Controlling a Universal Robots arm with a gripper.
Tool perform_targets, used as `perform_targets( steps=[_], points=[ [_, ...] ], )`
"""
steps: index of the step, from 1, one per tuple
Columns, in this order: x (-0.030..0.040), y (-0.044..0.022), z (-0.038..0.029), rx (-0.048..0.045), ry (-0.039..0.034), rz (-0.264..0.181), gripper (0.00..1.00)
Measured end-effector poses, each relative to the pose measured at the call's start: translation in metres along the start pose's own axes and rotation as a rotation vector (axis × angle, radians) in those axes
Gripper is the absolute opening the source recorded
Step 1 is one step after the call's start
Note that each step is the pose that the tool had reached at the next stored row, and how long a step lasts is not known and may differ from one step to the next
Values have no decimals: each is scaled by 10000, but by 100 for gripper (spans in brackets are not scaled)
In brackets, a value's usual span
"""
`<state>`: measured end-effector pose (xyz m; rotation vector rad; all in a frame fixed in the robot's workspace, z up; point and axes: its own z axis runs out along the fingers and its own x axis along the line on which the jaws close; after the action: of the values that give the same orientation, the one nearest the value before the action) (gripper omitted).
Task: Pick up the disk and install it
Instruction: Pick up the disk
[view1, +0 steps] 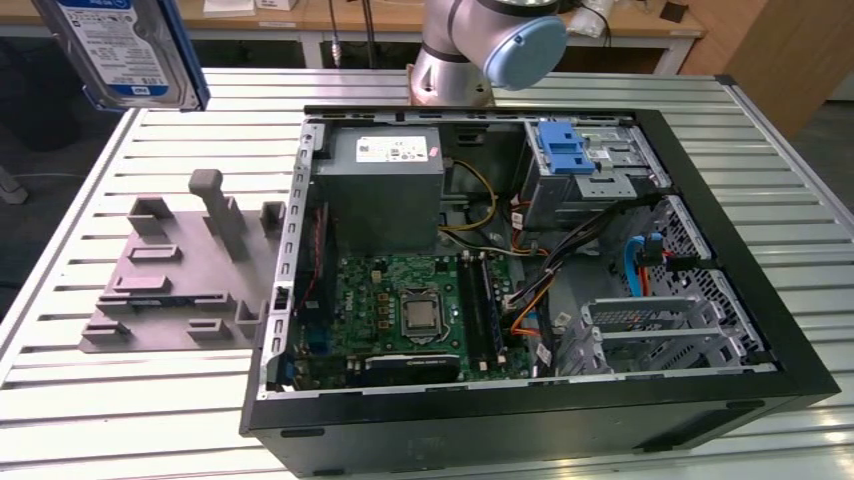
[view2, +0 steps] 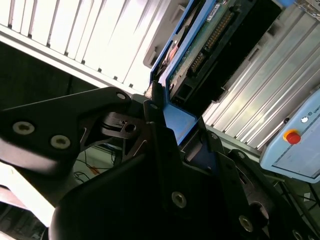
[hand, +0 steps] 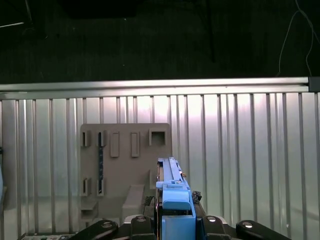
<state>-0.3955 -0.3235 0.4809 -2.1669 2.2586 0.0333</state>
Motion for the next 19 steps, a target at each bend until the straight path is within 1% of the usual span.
perform_targets(
  steps=[5, 11, 15, 19],
  points=[
    [0, -19, 0, -3, -57, -1, 36],
    [17, -61, -1, -3, -80, 0, 36],
    [75, -120, -3, -4, -82, -1, 36],
    [150, -168, -5, -4, -81, -1, 36]
  ],
)
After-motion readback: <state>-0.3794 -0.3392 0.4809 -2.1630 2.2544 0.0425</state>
